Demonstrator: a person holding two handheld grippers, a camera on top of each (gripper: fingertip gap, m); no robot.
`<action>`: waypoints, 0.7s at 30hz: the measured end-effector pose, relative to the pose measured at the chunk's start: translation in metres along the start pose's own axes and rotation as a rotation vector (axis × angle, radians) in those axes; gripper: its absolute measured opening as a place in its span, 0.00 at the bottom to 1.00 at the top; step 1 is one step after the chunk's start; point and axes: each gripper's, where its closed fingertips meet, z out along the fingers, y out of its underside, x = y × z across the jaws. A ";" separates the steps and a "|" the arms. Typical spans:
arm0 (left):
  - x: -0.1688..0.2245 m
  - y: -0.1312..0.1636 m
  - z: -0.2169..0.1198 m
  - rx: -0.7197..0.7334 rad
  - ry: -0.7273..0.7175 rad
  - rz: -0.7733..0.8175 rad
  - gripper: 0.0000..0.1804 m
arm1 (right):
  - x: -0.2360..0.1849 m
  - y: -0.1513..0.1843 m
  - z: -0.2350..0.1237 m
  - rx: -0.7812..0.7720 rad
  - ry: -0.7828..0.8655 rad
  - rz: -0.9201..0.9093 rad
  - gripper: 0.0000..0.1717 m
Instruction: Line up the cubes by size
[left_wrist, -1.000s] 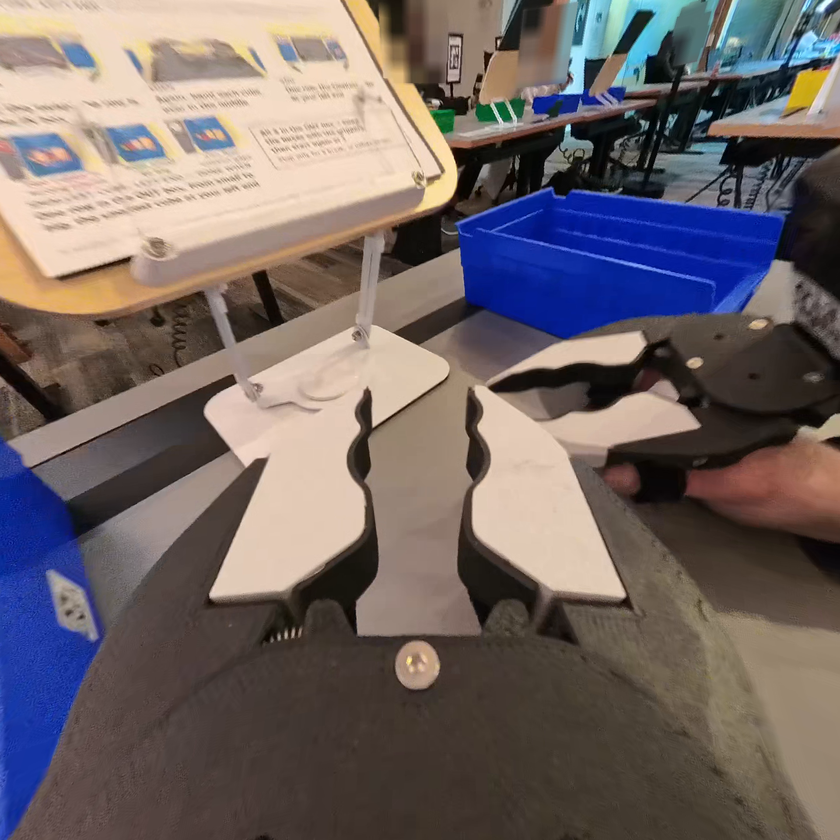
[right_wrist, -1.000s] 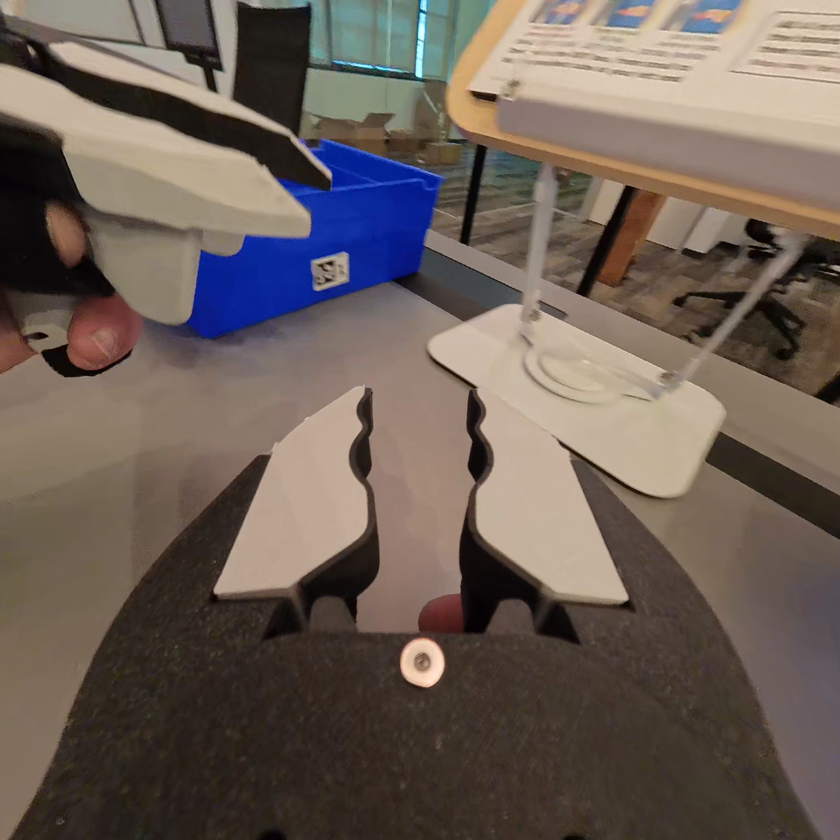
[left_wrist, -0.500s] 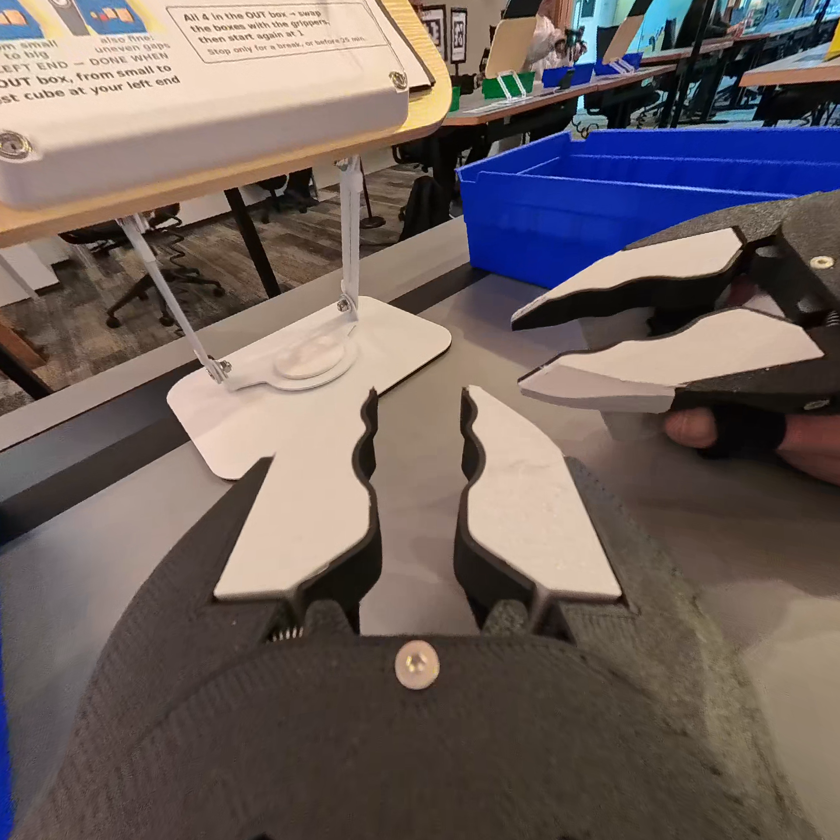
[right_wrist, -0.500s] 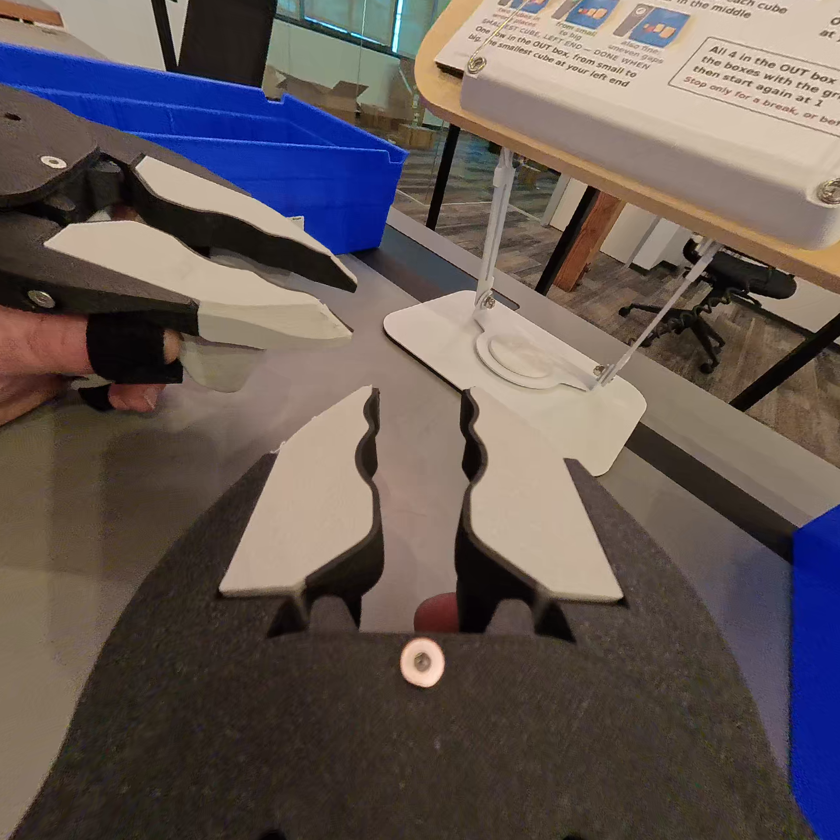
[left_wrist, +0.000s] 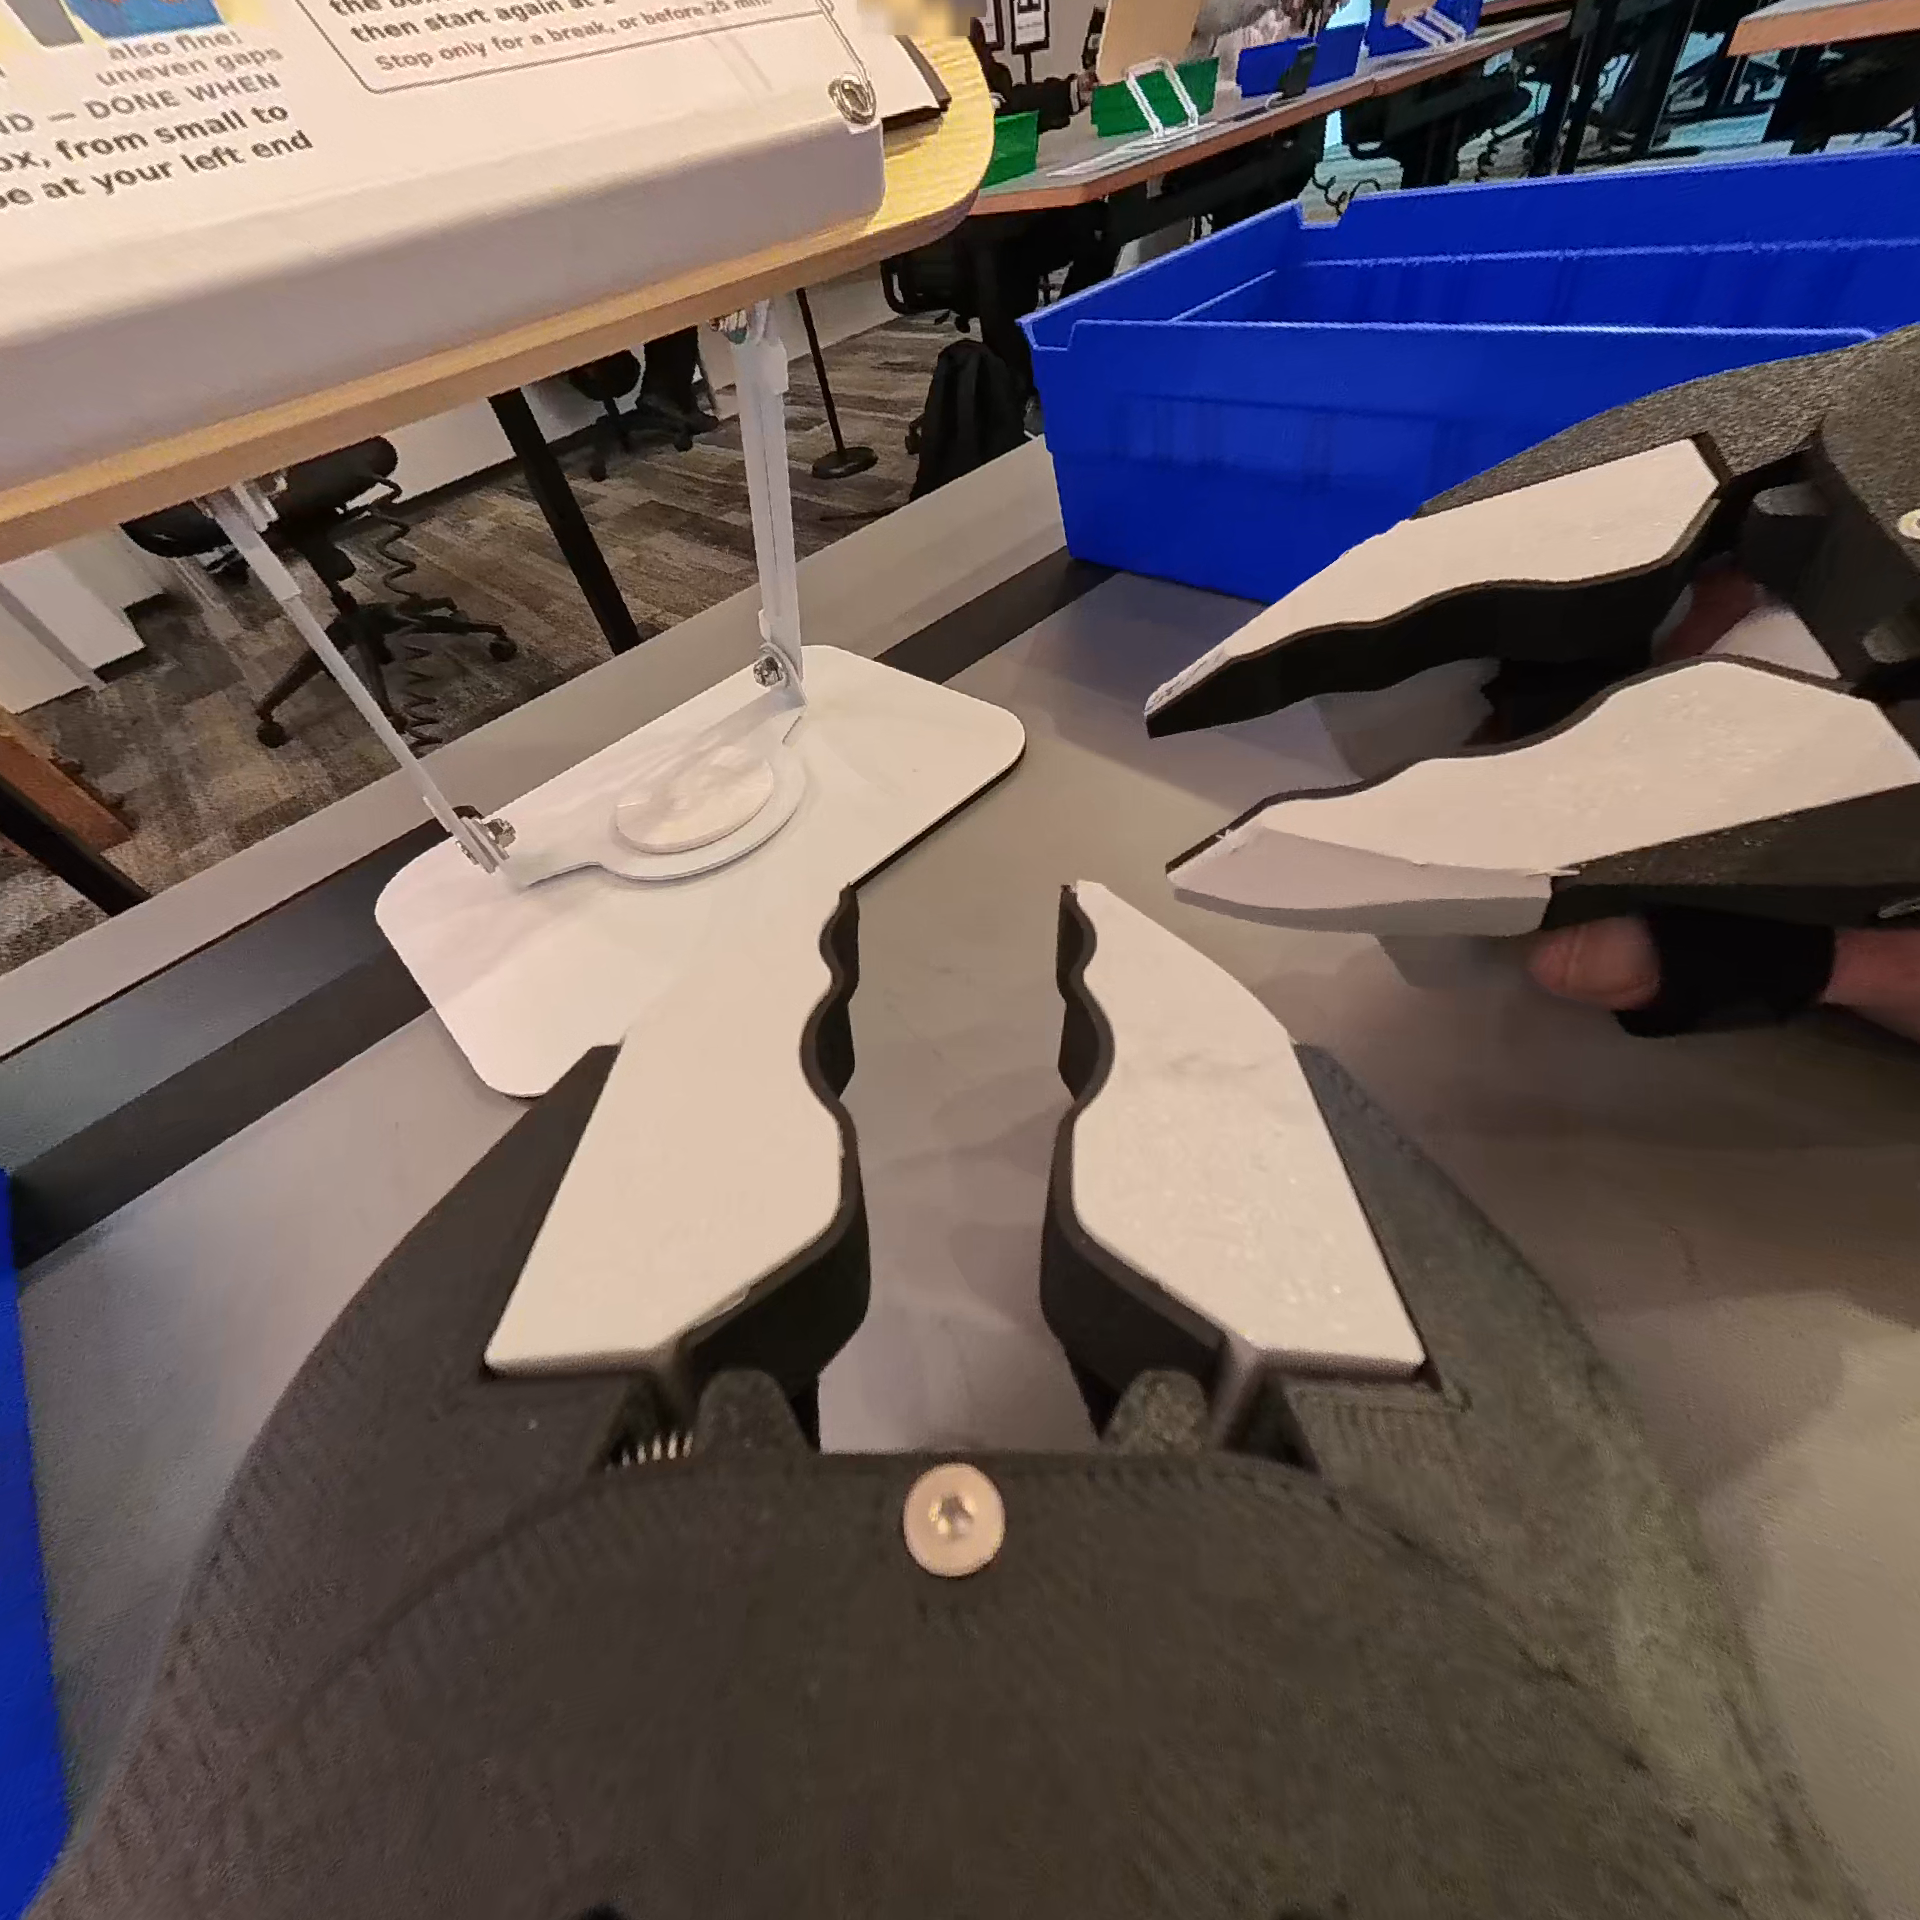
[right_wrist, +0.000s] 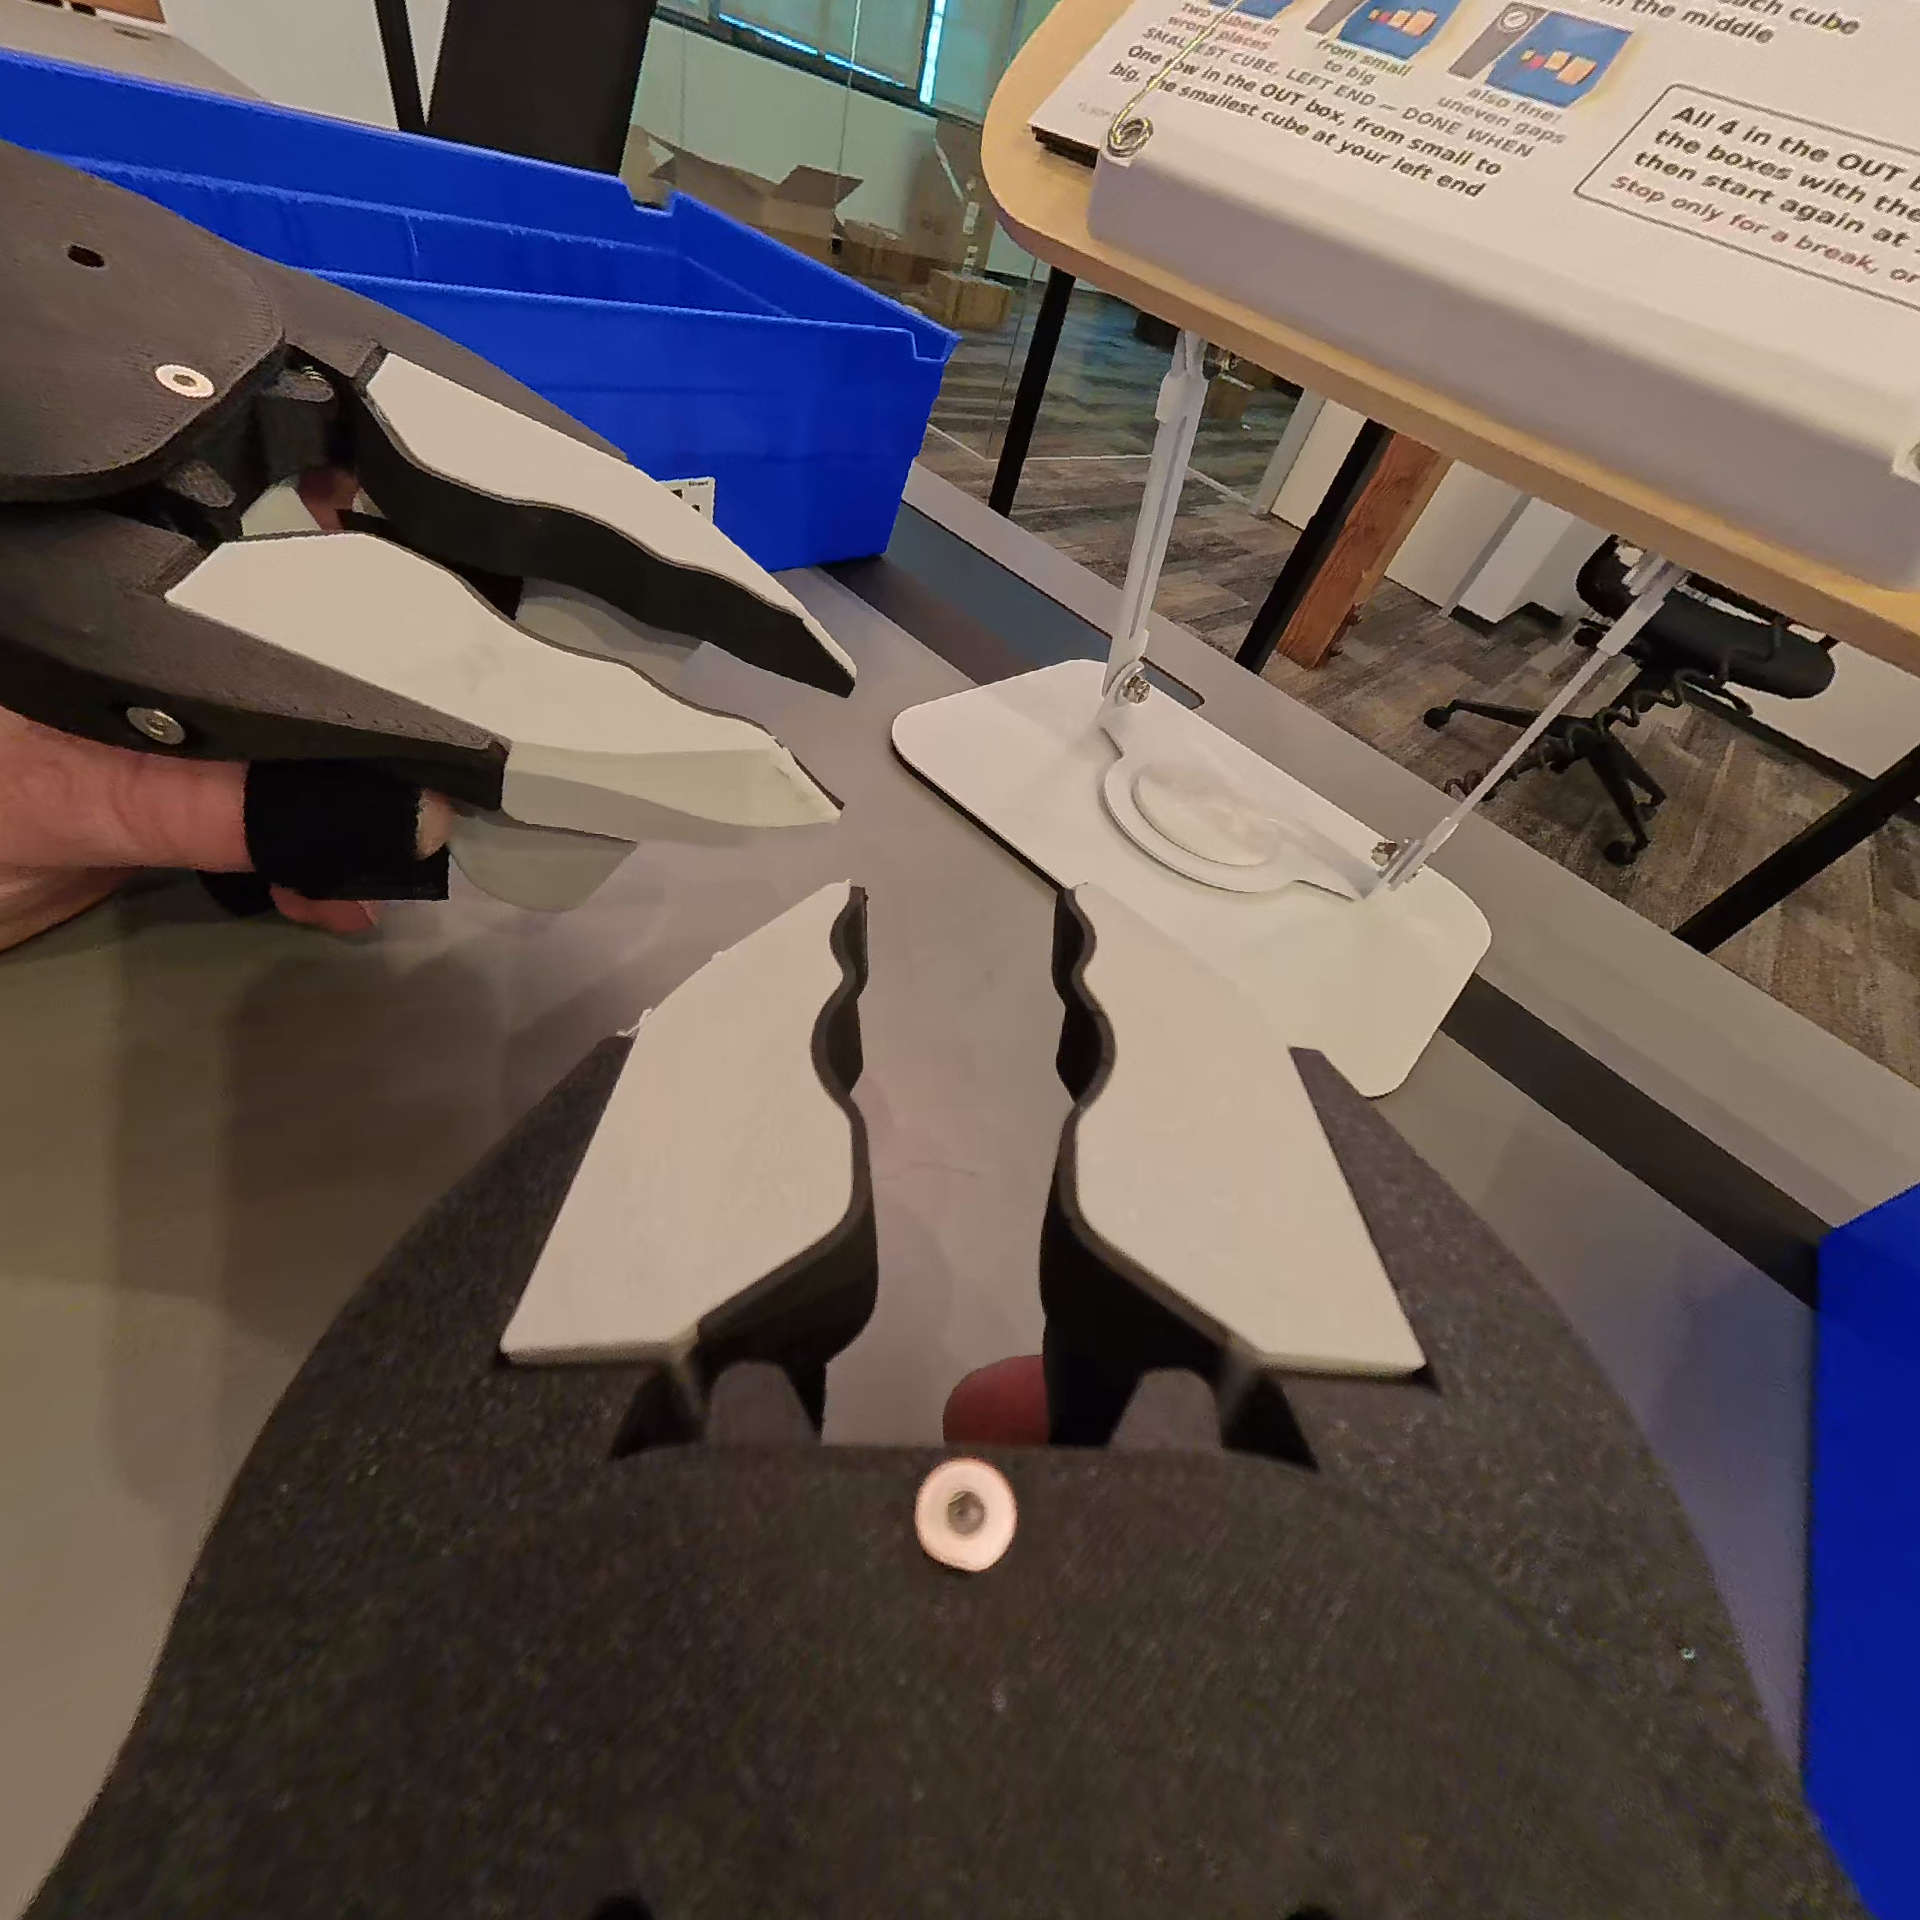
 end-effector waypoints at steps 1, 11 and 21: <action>0.000 0.000 0.000 -0.002 0.000 0.002 0.20 | 0.000 0.000 0.000 -0.001 -0.003 0.000 0.20; 0.002 -0.011 -0.007 0.051 -0.003 0.044 0.20 | 0.000 0.001 0.002 -0.004 -0.011 -0.011 0.19; -0.079 -0.118 -0.111 0.177 -0.268 0.386 0.26 | -0.001 0.002 0.002 -0.008 -0.023 -0.012 0.19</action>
